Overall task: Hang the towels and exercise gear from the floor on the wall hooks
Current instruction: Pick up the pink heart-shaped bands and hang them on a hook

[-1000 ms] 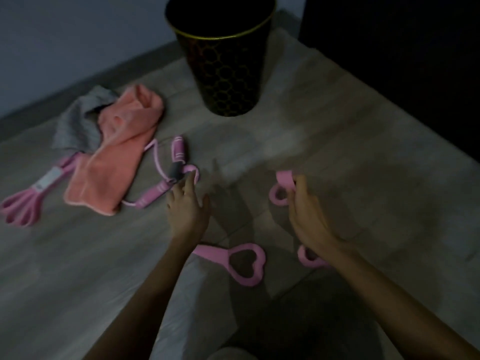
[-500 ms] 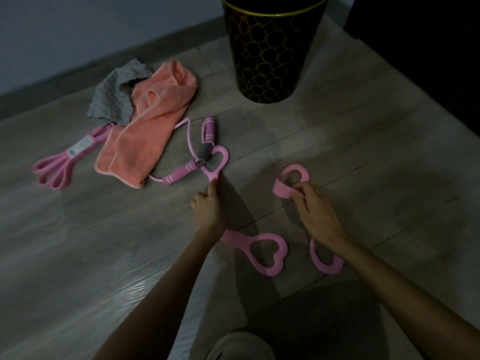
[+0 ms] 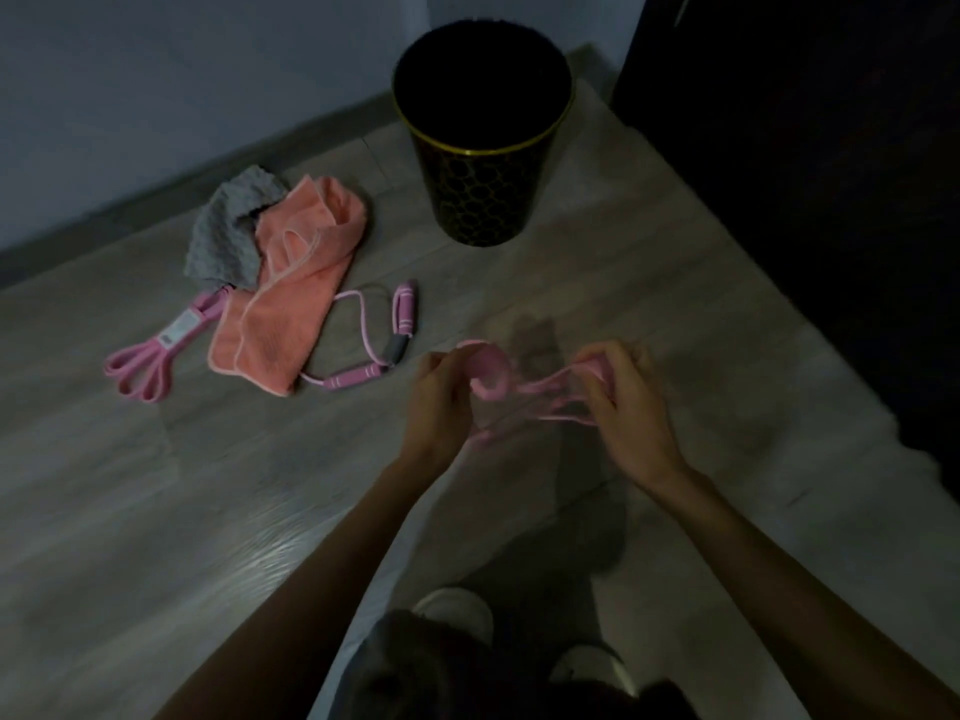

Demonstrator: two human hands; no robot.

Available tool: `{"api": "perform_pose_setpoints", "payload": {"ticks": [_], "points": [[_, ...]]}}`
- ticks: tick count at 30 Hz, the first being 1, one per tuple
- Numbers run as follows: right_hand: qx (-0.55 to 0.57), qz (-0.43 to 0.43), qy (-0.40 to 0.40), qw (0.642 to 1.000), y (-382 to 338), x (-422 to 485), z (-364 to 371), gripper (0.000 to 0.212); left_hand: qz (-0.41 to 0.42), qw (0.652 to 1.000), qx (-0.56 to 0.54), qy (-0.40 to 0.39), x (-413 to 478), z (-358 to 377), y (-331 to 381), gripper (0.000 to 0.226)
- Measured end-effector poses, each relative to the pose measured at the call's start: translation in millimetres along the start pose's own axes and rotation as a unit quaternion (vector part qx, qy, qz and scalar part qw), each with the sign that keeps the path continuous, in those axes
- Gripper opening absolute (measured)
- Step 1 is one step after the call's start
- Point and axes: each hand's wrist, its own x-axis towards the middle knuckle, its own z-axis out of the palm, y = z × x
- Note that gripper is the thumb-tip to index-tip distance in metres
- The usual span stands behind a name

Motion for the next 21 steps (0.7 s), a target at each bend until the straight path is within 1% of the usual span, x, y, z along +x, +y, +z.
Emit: {"api": "perform_pose_setpoints", "payload": {"ticks": [4, 7, 9, 12, 15, 18, 21], "points": [[0.076, -0.008, -0.012, 0.997, -82, -12, -70, 0.012, -0.007, 0.999, -0.047, -0.012, -17, -74, 95, 0.032], [0.103, -0.006, -0.028, 0.994, -153, -26, -125, 0.012, 0.005, 0.995, -0.094, 0.022, -22, -142, 166, 0.030], [0.121, -0.013, -0.021, 0.992, -204, -37, -166, 0.013, 0.016, 0.992, -0.119, 0.034, -26, -189, 211, 0.031], [0.144, -0.038, -0.027, 0.988, -282, -53, -227, 0.020, 0.023, 0.990, -0.139, 0.021, -38, -262, 286, 0.033], [0.146, -0.056, -0.042, 0.987, -359, -73, -282, 0.027, 0.053, 0.986, -0.160, -0.010, -54, -335, 356, 0.036], [0.162, -0.098, -0.049, 0.981, -432, -96, -327, 0.024, 0.107, 0.983, -0.145, -0.030, -70, -403, 404, 0.048], [0.169, -0.156, -0.096, 0.968, -499, -114, -359, 0.021, 0.137, 0.984, -0.095, -0.066, -93, -463, 442, 0.058]]}}
